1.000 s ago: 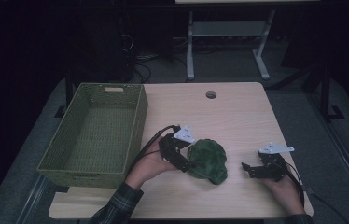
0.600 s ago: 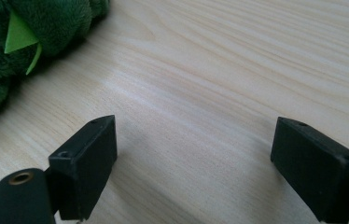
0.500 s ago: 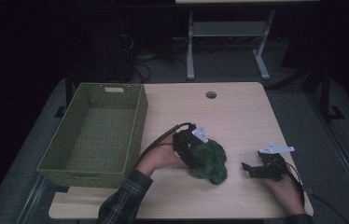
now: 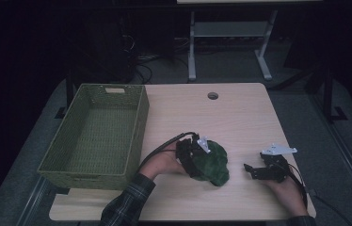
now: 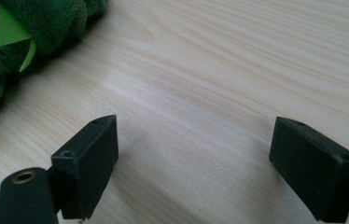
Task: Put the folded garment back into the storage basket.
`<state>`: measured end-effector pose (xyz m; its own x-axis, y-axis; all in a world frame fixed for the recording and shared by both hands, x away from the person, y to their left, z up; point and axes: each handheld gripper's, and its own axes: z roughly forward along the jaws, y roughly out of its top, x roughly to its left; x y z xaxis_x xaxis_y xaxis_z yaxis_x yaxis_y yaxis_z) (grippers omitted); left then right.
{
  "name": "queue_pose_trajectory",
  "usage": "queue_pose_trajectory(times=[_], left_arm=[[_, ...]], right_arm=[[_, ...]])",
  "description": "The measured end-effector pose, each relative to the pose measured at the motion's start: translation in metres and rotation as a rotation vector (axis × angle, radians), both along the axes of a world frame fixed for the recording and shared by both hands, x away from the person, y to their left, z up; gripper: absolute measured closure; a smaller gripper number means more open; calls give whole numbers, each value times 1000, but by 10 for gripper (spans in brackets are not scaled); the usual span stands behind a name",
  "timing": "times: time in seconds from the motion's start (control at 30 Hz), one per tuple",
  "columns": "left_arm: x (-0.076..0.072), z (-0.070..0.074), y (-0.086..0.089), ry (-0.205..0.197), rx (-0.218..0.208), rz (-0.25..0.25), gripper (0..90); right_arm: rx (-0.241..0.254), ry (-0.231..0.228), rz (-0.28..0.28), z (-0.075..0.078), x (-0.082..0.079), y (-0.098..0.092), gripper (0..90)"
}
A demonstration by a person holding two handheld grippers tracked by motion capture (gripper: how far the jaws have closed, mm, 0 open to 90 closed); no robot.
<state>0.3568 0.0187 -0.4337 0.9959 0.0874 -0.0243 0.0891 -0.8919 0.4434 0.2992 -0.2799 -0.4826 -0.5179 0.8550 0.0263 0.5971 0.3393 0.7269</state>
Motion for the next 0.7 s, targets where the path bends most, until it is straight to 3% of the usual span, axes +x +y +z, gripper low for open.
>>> queue_pose_trajectory(times=[0.13, 0.3, 0.5, 0.7], left_arm=[[-2, -2, -2, -25, 17, -3, 163], [-2, -7, -4, -40, 52, 9, 241], [-1, -5, -2, -36, 71, 24, 426], [0, -3, -2, -5, 90, 34, 583]], right_arm=[[1, 0, -2, 0, 0, 0, 155], [1, 0, -2, 0, 0, 0, 155], [2, 0, -3, 0, 0, 0, 157], [2, -1, -3, 0, 0, 0, 155]])
